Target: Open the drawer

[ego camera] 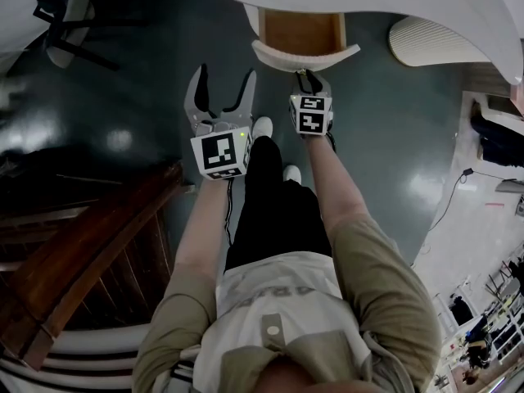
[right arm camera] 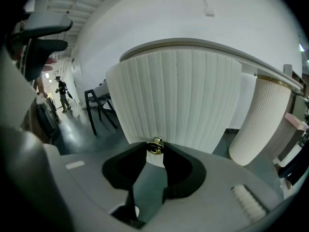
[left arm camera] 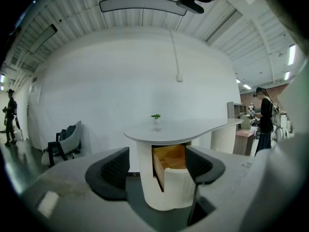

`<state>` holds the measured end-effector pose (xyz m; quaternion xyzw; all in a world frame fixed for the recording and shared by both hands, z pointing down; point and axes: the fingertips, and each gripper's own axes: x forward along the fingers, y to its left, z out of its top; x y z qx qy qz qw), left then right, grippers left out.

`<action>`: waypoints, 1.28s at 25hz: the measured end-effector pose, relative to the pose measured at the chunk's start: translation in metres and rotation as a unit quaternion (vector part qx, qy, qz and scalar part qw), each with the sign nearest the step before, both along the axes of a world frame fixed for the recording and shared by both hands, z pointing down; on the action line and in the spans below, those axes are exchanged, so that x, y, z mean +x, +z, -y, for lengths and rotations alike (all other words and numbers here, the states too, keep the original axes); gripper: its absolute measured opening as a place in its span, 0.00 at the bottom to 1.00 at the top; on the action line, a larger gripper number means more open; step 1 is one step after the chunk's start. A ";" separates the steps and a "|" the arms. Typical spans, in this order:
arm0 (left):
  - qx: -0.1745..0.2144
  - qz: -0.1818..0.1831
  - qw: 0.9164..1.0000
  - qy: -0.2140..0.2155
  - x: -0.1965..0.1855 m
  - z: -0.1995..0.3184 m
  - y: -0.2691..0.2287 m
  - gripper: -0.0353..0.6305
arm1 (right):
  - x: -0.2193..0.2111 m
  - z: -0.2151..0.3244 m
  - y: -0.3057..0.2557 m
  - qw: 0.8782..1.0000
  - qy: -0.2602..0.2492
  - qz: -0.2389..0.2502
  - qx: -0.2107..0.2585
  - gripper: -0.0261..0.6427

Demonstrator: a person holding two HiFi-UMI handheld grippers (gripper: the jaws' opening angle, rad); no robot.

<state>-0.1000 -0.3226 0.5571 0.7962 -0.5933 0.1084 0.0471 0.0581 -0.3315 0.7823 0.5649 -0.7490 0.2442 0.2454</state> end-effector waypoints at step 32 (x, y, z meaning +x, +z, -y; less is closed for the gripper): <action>0.000 0.020 1.000 0.006 0.010 -0.041 -0.007 0.60 | -0.001 -0.053 0.000 1.000 -0.019 0.009 -0.019 0.20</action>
